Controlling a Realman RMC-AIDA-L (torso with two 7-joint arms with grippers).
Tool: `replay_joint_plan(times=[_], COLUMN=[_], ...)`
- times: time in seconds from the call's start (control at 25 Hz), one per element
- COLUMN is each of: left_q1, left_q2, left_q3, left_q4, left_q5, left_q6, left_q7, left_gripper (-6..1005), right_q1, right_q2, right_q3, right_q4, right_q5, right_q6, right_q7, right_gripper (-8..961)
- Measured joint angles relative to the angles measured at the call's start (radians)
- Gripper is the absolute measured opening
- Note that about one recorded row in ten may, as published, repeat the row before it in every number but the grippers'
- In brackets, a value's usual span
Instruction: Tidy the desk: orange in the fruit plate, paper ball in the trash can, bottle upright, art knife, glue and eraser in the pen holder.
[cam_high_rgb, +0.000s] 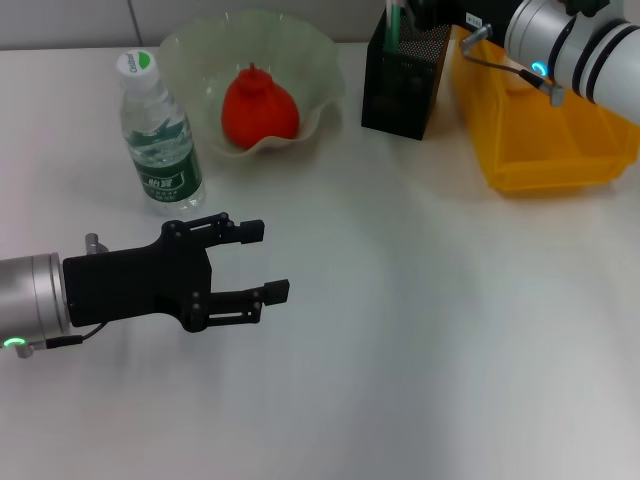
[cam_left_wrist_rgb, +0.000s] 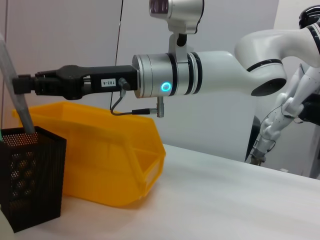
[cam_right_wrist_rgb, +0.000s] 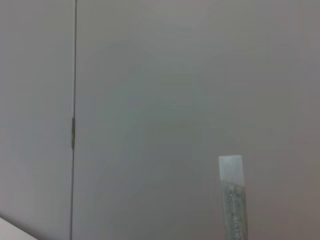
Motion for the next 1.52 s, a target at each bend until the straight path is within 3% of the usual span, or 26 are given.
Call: replay_joint_plan(times=[0.28,0.68,0.84,1.04,1.24,1.32,1.44,1.52], left_q1=[0.000,0.003,0.006,0.008,0.004,0.003,0.001,-0.001], left_q2=[0.003,0.005,0.005,0.007,0.007,0.007,0.008,0.009], left_q3=[-0.001,-0.001,-0.001,-0.001,-0.001,-0.001,-0.002,-0.002], left_q4=[-0.003,-0.006,-0.006,-0.006,-0.006,-0.006,-0.006,-0.006], left_q5=[-0.010,-0.011,-0.011,-0.011,-0.012,-0.012,-0.020,-0.022], left_q6=[0.000,0.003,0.004,0.008,0.021,0.027,0.035,0.039], left_q7=[0.001,0.009,0.009,0.005,0.002,0.000,-0.009,-0.019], left_gripper=[802,802,802,802,802,802,802,802], right_q1=[-0.002,-0.017,-0.064,-0.179,-0.268,-0.289,-0.310,-0.323], right_q2=[0.000,0.000,-0.008,-0.018,-0.068,-0.101,-0.132,-0.139], right_q3=[-0.002,0.007,0.010,0.006,0.000,0.002,0.009,0.010], right_q4=[0.010,0.009,-0.015,-0.114,-0.151,-0.151,-0.150,-0.154], right_q5=[0.000,0.005,0.053,0.076,0.013,-0.070,-0.200,-0.272], right_q6=[-0.001,-0.029,-0.149,-0.406,-0.681,-0.777,-0.875,-0.907], right_q7=[0.000,0.019,0.077,0.219,0.388,0.444,0.476,0.476], right_gripper=[123,475,576,677,754,762,762,762])
